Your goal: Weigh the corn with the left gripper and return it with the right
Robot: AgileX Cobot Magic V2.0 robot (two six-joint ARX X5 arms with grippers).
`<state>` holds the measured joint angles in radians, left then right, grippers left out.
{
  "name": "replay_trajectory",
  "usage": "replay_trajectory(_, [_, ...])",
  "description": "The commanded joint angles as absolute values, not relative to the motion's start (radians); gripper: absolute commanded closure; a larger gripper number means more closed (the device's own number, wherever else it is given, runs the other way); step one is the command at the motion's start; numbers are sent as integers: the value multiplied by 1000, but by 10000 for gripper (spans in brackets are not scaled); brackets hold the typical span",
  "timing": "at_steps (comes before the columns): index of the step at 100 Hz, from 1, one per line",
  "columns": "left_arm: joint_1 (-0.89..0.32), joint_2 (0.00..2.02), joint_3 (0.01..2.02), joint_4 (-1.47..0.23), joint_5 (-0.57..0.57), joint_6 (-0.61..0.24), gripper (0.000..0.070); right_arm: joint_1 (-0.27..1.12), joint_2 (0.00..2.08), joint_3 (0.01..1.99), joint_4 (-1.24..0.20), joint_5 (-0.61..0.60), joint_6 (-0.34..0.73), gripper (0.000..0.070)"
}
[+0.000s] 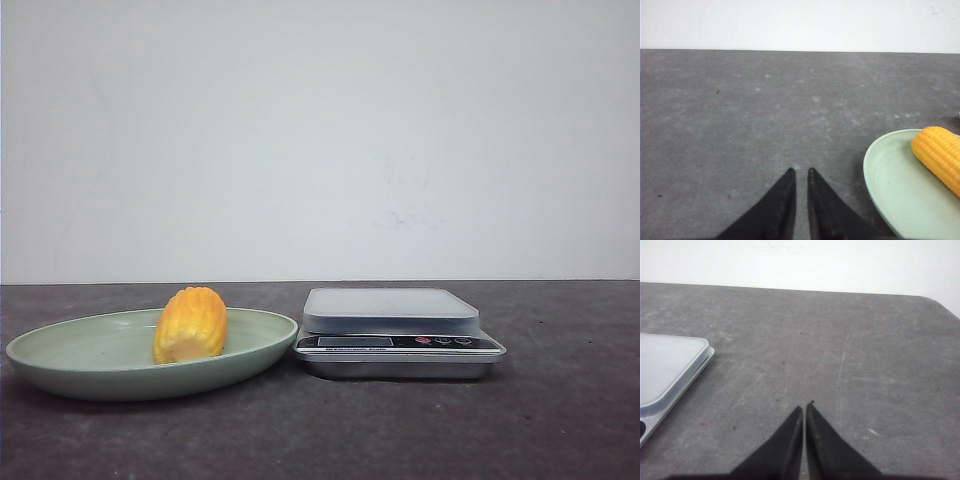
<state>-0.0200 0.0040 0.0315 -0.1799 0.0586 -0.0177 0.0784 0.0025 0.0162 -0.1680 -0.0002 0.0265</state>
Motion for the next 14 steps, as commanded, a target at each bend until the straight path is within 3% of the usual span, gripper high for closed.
replay_trajectory(1, [-19, 3, 14, -186, 60, -20, 700, 81, 4, 14, -157, 0, 35, 694])
replay_trajectory(14, [-19, 3, 14, -186, 60, -20, 700, 81, 4, 14, -157, 0, 35, 694])
